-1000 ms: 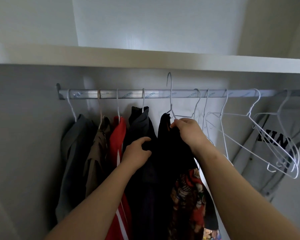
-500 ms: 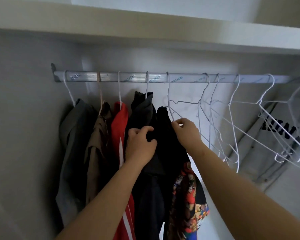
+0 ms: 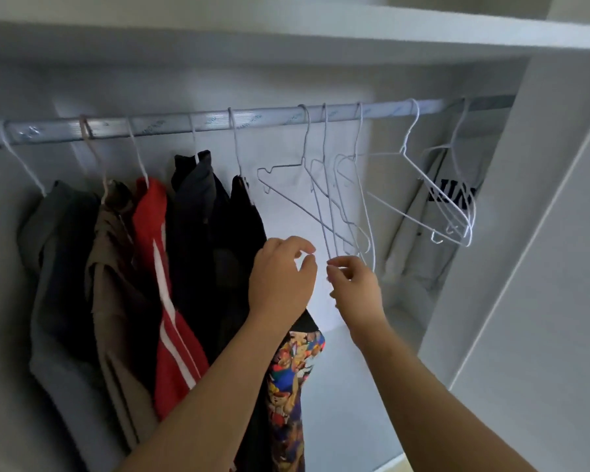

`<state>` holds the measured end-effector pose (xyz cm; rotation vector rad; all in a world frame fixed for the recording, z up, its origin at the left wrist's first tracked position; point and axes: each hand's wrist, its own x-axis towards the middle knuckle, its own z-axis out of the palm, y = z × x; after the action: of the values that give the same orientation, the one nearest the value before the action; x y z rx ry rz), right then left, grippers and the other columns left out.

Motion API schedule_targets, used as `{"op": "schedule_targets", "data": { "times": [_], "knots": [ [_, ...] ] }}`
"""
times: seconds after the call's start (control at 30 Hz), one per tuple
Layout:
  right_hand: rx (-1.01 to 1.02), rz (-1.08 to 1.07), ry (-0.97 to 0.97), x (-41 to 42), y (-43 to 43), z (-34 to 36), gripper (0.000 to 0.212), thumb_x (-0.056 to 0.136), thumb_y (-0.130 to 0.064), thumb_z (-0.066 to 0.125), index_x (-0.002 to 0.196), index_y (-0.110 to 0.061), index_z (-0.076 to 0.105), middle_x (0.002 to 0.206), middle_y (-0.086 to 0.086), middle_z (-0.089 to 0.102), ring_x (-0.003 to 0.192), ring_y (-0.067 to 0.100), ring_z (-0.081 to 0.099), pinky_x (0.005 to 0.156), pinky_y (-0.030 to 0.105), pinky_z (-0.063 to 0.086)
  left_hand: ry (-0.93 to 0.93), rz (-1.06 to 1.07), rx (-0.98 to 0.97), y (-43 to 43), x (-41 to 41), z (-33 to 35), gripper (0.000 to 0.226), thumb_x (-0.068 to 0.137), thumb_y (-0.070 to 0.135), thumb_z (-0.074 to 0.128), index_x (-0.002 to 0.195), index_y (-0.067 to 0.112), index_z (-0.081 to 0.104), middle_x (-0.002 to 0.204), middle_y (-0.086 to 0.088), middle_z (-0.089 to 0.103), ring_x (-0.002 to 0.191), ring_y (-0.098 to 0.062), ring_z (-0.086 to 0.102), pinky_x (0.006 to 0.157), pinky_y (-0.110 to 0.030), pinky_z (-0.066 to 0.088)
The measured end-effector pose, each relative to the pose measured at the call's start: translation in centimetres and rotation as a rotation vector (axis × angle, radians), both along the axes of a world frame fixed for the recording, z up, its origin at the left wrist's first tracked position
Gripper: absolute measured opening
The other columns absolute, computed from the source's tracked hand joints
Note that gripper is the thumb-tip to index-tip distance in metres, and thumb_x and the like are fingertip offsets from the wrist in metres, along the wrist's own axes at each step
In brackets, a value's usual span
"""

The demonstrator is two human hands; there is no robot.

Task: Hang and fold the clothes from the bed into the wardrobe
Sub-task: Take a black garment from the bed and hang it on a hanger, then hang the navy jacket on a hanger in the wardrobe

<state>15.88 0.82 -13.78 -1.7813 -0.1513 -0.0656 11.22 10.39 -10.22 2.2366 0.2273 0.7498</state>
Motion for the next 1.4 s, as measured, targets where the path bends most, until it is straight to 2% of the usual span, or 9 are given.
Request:
{"op": "schedule_targets", "data": {
  "times": [0.1,0.2,0.33,0.53,0.73,0.87,1.0,1.2,1.4],
  "knots": [
    [0.070,-0.076,0.058,-2.3,-5.4,-1.2,0.013,0.092,-0.017,0.050,0.085,-0.026,0.057,0.074,-0.005,0.060,0.061,0.011,0.052,0.053,0.020,0.041,0.074,-0.118,-0.072,-4.7,-0.8,-1.7,0.014,0.089,0.021,0.052,0.088,0.032,0.060,0.097,0.005,0.052,0.081,-0.011,0.054,0.067,-0.021,0.043],
    [0.120,-0.181,0.133,-5.1,-12.2,-3.1,0.017,0.092,-0.014,0.049,0.081,-0.024,0.056,0.076,-0.002,0.058,0.061,0.011,0.050,0.051,0.018,0.038,0.191,-0.249,-0.122,-10.8,-1.9,-4.0,0.014,0.088,0.021,0.052,0.088,0.030,0.063,0.096,0.005,0.057,0.080,-0.011,0.053,0.071,-0.024,0.043],
    [0.154,-0.340,0.263,-10.6,-21.9,-6.0,0.017,0.091,-0.010,0.049,0.078,-0.019,0.057,0.068,-0.002,0.056,0.053,0.010,0.047,0.044,0.015,0.036,0.397,-0.427,-0.208,-20.3,-4.8,-7.4,0.013,0.089,0.025,0.051,0.085,0.032,0.060,0.079,0.019,0.055,0.079,-0.005,0.052,0.070,-0.022,0.039],
    [0.218,-0.605,0.466,-21.9,-36.3,-10.9,0.012,0.091,-0.012,0.051,0.083,-0.013,0.059,0.069,0.001,0.056,0.055,0.013,0.046,0.047,0.020,0.034,0.656,-0.689,-0.255,-35.7,-11.9,-11.9,0.011,0.088,0.027,0.052,0.081,0.033,0.058,0.083,0.010,0.061,0.086,-0.015,0.060,0.072,-0.026,0.044],
    [0.334,-0.926,0.578,-33.9,-47.3,-13.9,0.011,0.090,-0.010,0.050,0.081,-0.013,0.056,0.066,0.001,0.054,0.049,0.012,0.044,0.045,0.019,0.032,0.864,-0.973,-0.155,-49.2,-20.6,-15.6,0.014,0.088,0.031,0.052,0.076,0.034,0.057,0.082,0.010,0.062,0.076,-0.010,0.062,0.058,-0.022,0.042],
    [0.413,-1.150,0.618,-41.0,-51.9,-15.5,0.012,0.088,-0.012,0.051,0.079,-0.015,0.058,0.066,-0.001,0.056,0.050,0.012,0.046,0.047,0.020,0.034,0.977,-1.149,-0.045,-56.0,-25.9,-17.7,0.009,0.088,0.027,0.053,0.082,0.027,0.060,0.082,0.006,0.062,0.073,-0.013,0.060,0.061,-0.023,0.042],
    [0.523,-1.357,0.641,-47.2,-54.9,-17.1,0.014,0.089,-0.012,0.050,0.078,-0.015,0.058,0.065,-0.001,0.055,0.049,0.012,0.045,0.047,0.019,0.033,1.075,-1.301,0.067,-61.4,-31.0,-19.2,0.015,0.087,0.022,0.055,0.073,0.026,0.058,0.069,0.005,0.057,0.066,-0.014,0.056,0.066,-0.023,0.041],
    [0.624,-1.637,0.653,-54.2,-59.5,-18.6,0.013,0.089,-0.012,0.049,0.079,-0.013,0.057,0.066,0.002,0.055,0.049,0.014,0.045,0.047,0.019,0.033,1.180,-1.545,0.226,-69.4,-37.4,-20.5,0.017,0.086,0.016,0.052,0.072,0.024,0.058,0.062,0.003,0.053,0.061,-0.013,0.051,0.062,-0.023,0.039],
    [0.687,-1.786,0.654,-57.4,-66.5,-19.1,0.012,0.090,-0.012,0.049,0.080,-0.013,0.057,0.067,0.002,0.054,0.051,0.014,0.045,0.047,0.019,0.032,1.209,-1.689,0.304,-79.1,-40.4,-21.3,0.018,0.086,0.012,0.051,0.074,0.023,0.058,0.066,0.004,0.055,0.057,-0.011,0.050,0.051,-0.020,0.036]
  ]
}}
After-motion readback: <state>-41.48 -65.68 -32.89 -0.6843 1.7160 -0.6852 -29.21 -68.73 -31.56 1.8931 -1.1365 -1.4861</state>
